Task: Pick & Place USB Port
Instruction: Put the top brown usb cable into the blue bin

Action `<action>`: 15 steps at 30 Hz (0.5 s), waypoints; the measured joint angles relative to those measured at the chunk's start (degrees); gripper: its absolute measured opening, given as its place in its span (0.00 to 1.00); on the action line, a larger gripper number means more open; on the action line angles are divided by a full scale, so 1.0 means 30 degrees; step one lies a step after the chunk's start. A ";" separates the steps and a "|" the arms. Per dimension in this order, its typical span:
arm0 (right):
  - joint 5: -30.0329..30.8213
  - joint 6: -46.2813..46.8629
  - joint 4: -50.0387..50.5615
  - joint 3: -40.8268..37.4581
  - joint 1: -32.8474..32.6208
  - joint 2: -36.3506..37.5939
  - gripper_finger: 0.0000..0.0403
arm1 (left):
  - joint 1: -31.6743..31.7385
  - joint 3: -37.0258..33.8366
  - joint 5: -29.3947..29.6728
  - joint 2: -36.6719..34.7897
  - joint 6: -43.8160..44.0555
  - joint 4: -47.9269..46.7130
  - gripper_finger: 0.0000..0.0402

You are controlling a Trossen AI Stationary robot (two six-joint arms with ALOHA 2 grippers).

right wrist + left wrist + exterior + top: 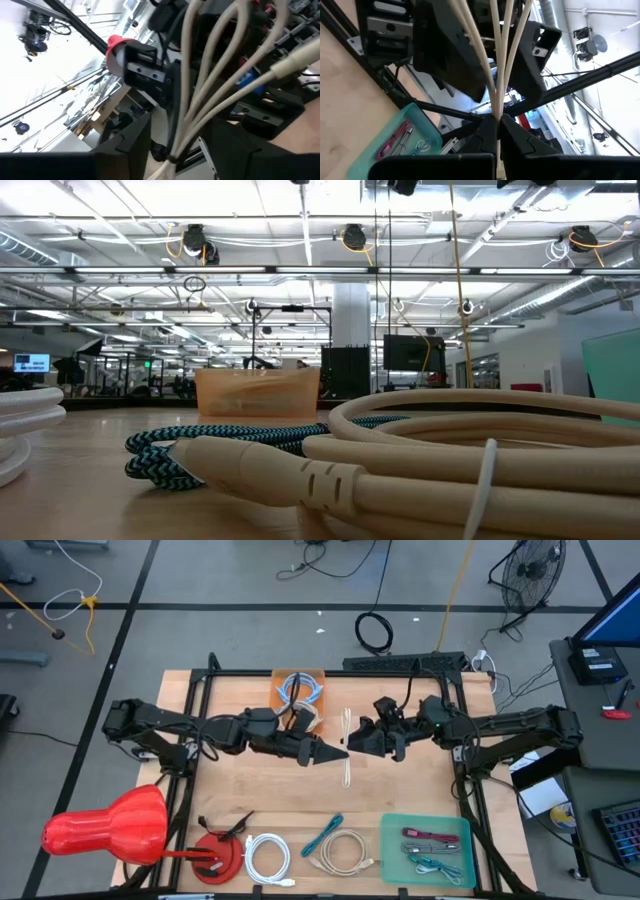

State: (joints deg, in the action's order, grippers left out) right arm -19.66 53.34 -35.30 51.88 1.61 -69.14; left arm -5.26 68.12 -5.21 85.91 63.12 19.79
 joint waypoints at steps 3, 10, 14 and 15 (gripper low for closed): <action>-0.0012 0.0000 0.0072 0.0000 0.0000 -0.0007 0.34 | 0.0000 0.0000 -0.0067 0.0000 0.0050 -0.0015 0.01; -0.0289 -0.0022 0.0083 -0.0007 0.0000 0.0000 0.10 | -0.0044 0.0000 -0.0410 0.0000 0.0126 0.0087 0.01; -0.0495 -0.0109 0.0047 -0.0007 0.0022 0.0000 0.02 | -0.0044 0.0000 -0.0449 0.0000 0.0115 0.0080 0.04; -0.0500 -0.0055 0.0056 -0.0007 0.0022 0.0000 0.03 | -0.0039 0.0000 -0.0581 0.0000 0.0115 0.0080 0.06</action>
State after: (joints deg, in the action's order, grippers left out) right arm -21.16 53.18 -35.13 51.86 1.67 -69.14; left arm -5.37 68.12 -6.95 85.91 63.46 20.03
